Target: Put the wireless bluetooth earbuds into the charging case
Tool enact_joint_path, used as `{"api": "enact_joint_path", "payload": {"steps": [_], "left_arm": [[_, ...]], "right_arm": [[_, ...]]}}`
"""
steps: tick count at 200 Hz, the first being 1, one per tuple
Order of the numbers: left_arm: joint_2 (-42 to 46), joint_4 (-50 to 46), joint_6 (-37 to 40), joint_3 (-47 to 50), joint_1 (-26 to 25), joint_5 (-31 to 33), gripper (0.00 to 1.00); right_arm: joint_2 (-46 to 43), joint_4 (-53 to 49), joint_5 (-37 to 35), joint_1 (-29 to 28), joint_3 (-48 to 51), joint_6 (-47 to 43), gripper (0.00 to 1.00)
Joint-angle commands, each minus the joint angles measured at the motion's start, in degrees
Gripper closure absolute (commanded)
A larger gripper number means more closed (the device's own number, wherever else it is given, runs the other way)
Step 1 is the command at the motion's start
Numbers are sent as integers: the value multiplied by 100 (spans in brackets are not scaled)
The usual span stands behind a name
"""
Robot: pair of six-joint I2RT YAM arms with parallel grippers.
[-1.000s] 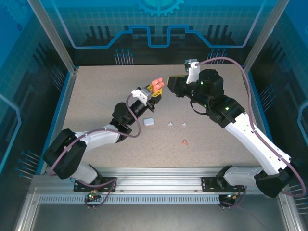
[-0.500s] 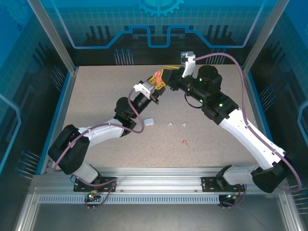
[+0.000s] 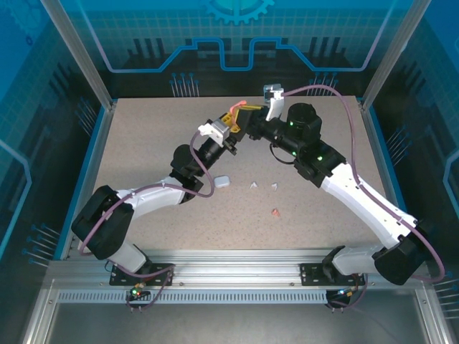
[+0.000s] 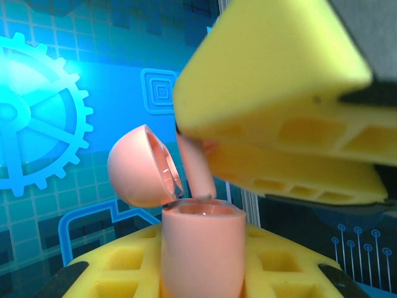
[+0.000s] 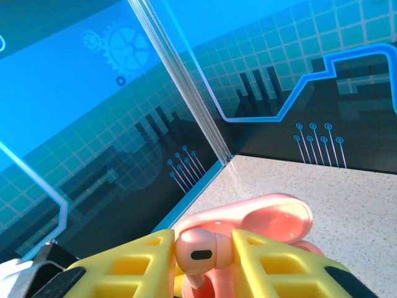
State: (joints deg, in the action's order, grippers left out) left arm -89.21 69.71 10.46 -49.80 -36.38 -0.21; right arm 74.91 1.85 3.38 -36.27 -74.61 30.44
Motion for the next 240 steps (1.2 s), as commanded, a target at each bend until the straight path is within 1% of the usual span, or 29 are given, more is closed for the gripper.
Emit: {"api": "enact_joint_path", "payload": {"steps": [1,61,135,240], "left_arm": [[35,201,-97,-85,-36,93,100],[61,165,-119,-63,-44,90,100],[26,121,-134,-78,-44,69,100],[87,93,-132,-100,-40,90,100]], "right_arm": [[-160,259,26,112,99,92,72],[-87,303,84,176,148,162,72],[-32,414,375,185,133,254,73],[4,290,383,185,420,231,73]]}}
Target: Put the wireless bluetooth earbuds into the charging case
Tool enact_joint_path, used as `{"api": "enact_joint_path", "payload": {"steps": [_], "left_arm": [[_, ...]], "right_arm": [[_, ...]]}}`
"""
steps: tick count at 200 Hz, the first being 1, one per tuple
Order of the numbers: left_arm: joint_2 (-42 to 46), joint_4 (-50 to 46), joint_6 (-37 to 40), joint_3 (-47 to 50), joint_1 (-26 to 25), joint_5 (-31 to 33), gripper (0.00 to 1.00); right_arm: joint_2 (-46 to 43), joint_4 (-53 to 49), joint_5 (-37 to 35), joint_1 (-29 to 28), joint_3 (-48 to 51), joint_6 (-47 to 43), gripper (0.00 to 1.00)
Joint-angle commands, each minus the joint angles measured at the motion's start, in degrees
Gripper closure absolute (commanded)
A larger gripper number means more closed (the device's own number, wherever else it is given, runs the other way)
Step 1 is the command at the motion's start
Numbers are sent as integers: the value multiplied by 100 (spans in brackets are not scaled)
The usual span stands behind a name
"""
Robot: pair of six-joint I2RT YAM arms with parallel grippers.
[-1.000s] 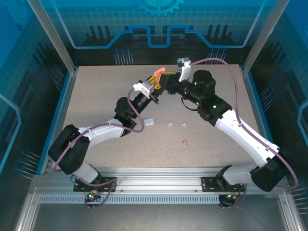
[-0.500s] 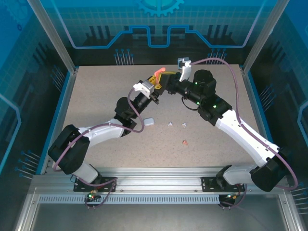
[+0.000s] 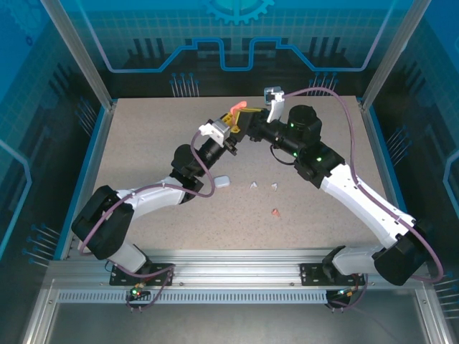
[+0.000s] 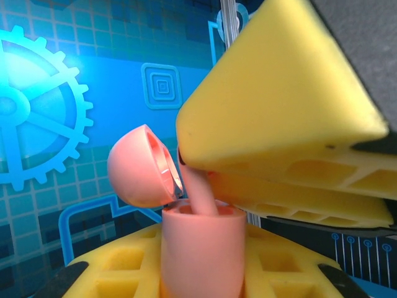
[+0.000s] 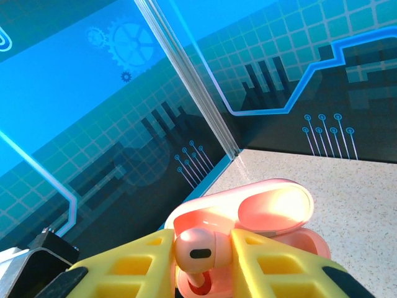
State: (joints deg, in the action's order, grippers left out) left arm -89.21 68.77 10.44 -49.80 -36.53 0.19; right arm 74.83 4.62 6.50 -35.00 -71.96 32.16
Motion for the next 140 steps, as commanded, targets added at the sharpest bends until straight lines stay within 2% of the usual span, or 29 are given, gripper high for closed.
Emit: {"api": "enact_joint_path", "payload": {"steps": [1,78,99,128,140], "left_arm": [[83,188,-134,-100,-27,51,100],[121,197,-165,-91,-29,84,100],[129,189,-171,-77,-26,84,100],[128,189,-217,-50,-25,86,100],[140,178,-226,-39,-29,87,100]], "right_arm": [[13,12,70,56,156,56,73],[-153,-53,84,65,342,20,72],[-157,-90,15,73,319,20,66],[-124,-113,-9,73,221,28,64],[-96,-136,-24,77,162,35,59]]}}
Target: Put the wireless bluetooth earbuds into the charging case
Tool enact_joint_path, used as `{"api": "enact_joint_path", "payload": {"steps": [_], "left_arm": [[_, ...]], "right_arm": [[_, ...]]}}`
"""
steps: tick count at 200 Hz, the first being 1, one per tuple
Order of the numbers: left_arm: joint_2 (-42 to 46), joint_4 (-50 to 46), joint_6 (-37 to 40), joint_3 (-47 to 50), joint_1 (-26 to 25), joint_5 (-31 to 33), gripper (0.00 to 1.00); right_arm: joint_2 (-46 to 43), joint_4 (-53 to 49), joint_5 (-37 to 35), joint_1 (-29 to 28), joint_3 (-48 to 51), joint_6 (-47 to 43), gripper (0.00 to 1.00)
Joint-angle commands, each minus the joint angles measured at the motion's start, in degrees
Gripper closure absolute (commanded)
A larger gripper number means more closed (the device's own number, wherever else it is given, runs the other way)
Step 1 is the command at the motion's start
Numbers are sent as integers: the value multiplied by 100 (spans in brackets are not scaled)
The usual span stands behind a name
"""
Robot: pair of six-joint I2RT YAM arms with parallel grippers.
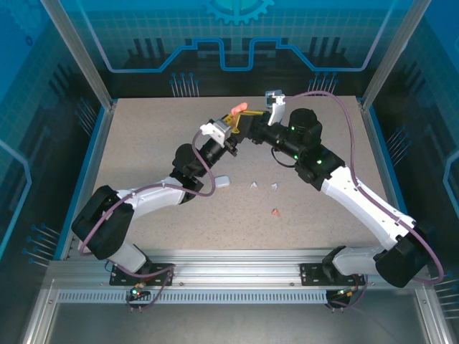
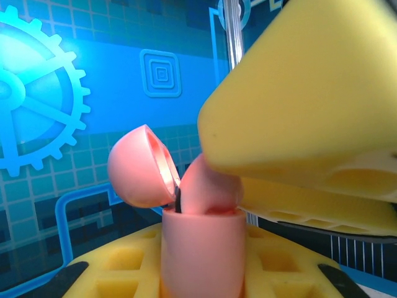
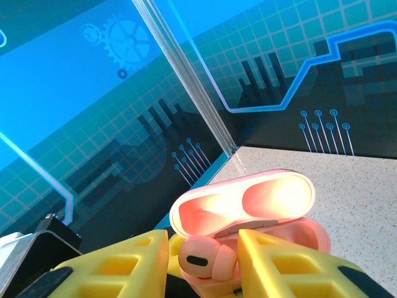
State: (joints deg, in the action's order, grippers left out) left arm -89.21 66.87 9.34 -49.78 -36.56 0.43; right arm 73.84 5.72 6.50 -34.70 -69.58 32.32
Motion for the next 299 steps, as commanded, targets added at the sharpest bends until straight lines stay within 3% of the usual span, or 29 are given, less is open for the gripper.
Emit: {"api": "enact_joint_path", "payload": {"steps": [1,43,93,131,174,216,252,299], "left_arm": [[140,365,-117,-36,-27,63,100],[158,351,-173,10,-31,61,100],[195,344,-235,124,-49,88,100],[243,377,-357,271,-58,165,100],[435,376,-431,589,-69,260,100],[778,388,-364,990,-68,238,100],[1086,277,-301,1136,-61,219,100],[1264,271,-346,1253,-67,214,100]], "right_arm": [[5,-246,-25,44,-79,20,59],[65,-374,-58,51,-324,7,49],[14,-603,-114,160,-667,48,24],[-243,-927,-127,311,-825,90,18],[-778,-2317,-631,667,-620,337,16],[-1064,-4129,-1282,962,462,907,16],[-745,-4308,-1003,992,1626,1240,20],[150,-4264,-943,584,2227,1223,22]]}}
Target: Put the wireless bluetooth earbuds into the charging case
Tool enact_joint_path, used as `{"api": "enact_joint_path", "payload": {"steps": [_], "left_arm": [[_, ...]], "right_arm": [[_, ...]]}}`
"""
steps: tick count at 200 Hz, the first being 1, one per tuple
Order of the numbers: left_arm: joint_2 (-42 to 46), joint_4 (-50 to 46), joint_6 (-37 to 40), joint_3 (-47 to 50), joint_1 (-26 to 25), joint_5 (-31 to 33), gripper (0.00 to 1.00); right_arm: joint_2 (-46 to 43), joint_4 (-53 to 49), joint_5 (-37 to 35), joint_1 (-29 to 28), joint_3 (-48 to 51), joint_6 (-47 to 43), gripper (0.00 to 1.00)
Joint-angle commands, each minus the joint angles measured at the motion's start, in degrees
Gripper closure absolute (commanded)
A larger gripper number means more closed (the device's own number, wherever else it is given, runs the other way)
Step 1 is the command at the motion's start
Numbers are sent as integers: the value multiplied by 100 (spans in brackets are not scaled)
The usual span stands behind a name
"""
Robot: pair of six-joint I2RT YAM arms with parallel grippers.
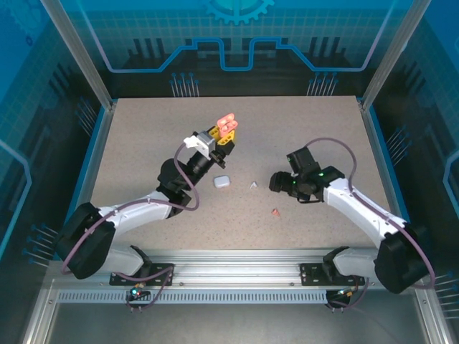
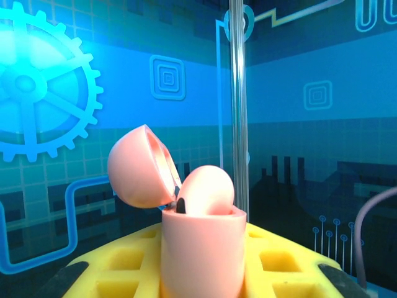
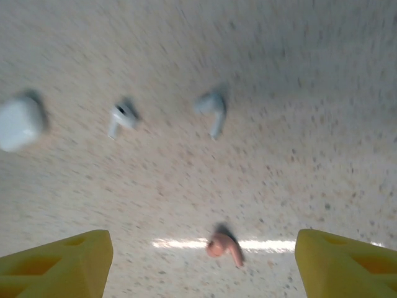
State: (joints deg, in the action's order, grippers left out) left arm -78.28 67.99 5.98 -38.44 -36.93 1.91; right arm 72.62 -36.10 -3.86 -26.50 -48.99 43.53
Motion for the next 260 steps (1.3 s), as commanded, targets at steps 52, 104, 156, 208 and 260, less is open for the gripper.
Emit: {"api": "enact_joint_path", "payload": {"steps": [52,104,156,208,260], "left_arm": [[347,128,-51,245,-31,69,100],[444,138,-8,345,-27,117,100],[469,164,0,337,-30,119,100],[454,171,33,319,-31,117,100],[410,188,17,310,-33,132,100]], "right_arm": [[1040,140,68,-579,205,-2,22],[1524,353,143,-818,176,-48,22],[1825,410,329,-1079,170,74,23],[1610,208,347,-1411,135,211,24],[1490,-185,-20,-1480,-26,259,25]]}}
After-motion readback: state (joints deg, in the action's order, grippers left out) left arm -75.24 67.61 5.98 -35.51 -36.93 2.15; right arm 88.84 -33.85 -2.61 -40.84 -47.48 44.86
